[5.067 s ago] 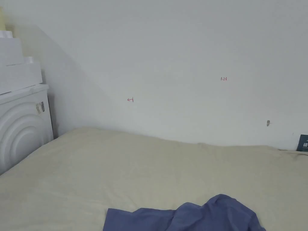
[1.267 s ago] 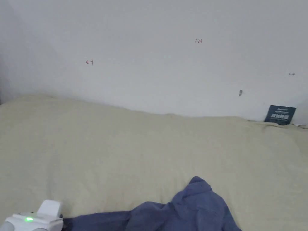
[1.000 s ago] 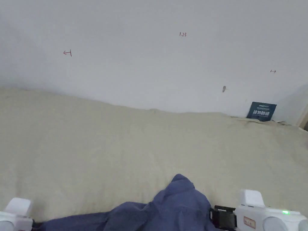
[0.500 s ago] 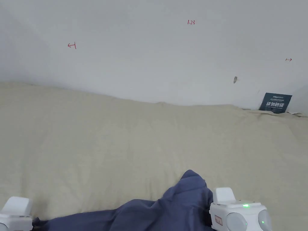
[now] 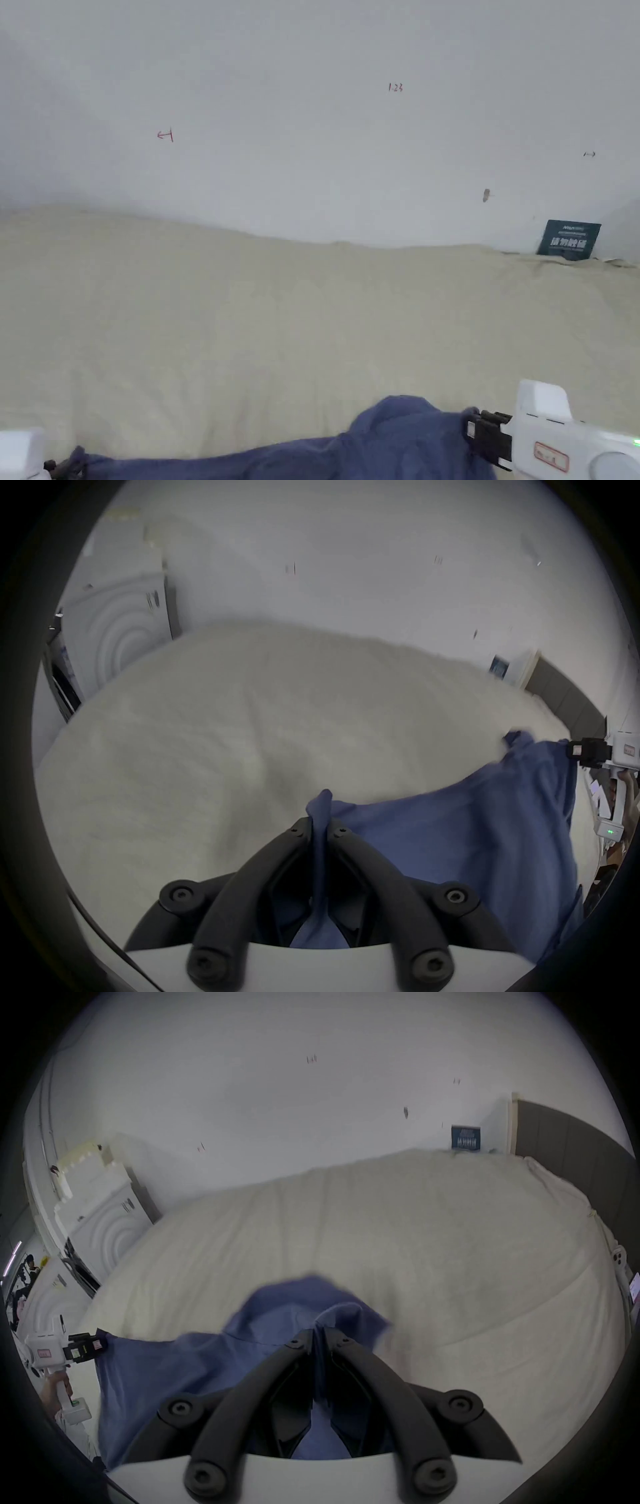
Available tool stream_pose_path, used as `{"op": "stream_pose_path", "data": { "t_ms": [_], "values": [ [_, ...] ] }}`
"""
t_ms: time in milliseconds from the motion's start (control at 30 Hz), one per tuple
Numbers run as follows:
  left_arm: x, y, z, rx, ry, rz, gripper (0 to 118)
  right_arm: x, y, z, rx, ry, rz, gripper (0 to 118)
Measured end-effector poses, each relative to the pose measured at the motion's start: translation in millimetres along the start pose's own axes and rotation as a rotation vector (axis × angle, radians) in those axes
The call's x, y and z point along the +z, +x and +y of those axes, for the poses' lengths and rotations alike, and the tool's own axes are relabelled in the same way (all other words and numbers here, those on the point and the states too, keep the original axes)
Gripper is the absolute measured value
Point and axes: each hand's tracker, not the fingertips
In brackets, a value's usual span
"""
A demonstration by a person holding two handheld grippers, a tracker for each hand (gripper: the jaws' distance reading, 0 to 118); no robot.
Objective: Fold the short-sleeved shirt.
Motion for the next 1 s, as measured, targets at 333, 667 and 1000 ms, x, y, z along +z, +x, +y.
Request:
{"op": "stream_pose_path", "data": {
  "t_ms": [333, 667, 1000],
  "values": [
    [224.8, -3.6, 82.1, -0.017, 0.333, -0.096, 6, 207.8, -52.7, 60.2, 0.105, 0.308, 0.040, 4],
    [395.4, 13.8, 170.4, -0.073, 0.637, -0.085, 5, 388.7, -118.2, 152.0, 0.194, 0.633, -0.005, 4],
    [425.7, 23.2, 247.9, -0.075, 0.694, 0.034, 5, 418.8, -142.4, 241.5, 0.245, 0.707, -0.135, 4]
  ]
}}
